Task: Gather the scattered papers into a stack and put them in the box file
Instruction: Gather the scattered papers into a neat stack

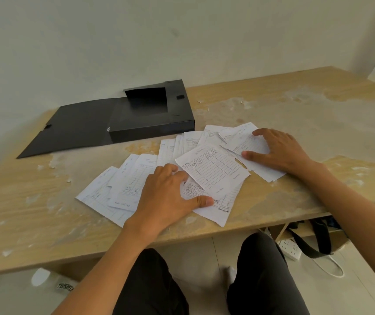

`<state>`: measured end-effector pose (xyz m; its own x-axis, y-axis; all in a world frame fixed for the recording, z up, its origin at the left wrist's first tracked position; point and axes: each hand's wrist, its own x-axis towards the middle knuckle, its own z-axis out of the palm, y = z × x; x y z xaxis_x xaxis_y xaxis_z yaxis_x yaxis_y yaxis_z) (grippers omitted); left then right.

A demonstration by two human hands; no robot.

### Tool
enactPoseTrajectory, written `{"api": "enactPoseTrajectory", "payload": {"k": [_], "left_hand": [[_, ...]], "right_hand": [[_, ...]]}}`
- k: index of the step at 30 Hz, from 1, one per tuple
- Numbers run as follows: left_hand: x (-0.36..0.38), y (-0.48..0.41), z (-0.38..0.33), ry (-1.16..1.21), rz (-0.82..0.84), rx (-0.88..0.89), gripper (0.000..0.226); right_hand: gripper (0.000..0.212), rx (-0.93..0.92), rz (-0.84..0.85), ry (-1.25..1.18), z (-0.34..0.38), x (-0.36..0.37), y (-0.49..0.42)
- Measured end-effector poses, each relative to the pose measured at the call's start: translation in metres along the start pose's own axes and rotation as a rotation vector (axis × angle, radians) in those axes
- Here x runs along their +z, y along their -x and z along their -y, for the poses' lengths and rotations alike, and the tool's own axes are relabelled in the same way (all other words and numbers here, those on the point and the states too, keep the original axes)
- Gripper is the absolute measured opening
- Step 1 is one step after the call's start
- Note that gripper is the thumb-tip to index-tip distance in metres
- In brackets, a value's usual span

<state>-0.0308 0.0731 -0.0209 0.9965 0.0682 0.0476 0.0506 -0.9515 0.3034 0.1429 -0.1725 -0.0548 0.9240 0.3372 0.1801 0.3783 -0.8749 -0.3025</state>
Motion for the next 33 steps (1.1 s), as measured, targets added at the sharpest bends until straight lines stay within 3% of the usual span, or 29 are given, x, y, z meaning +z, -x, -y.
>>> {"api": "enactPoseTrajectory", "payload": {"k": [8,17,24,33], "left_hand": [[0.002,-0.007,-0.011,-0.022,-0.075,-0.016,0.068],[-0.006,-0.014,-0.018,0.4,-0.093,-0.137,0.021],[-0.031,-0.033,-0.022,0.666,0.002,-0.234,0.016],[-0.025,-0.07,-0.007,0.286,-0.018,-0.126,0.02]], "right_hand": [[0.088,-0.005,0.005,-0.007,-0.002,0.001,0.0],[0.08,-0.013,0.004,-0.01,0.0,0.0,0.001],[0.08,-0.016,0.002,-0.007,0.0,-0.001,0.002],[0.081,-0.018,0.013,0.001,0.001,-0.001,0.002]]}}
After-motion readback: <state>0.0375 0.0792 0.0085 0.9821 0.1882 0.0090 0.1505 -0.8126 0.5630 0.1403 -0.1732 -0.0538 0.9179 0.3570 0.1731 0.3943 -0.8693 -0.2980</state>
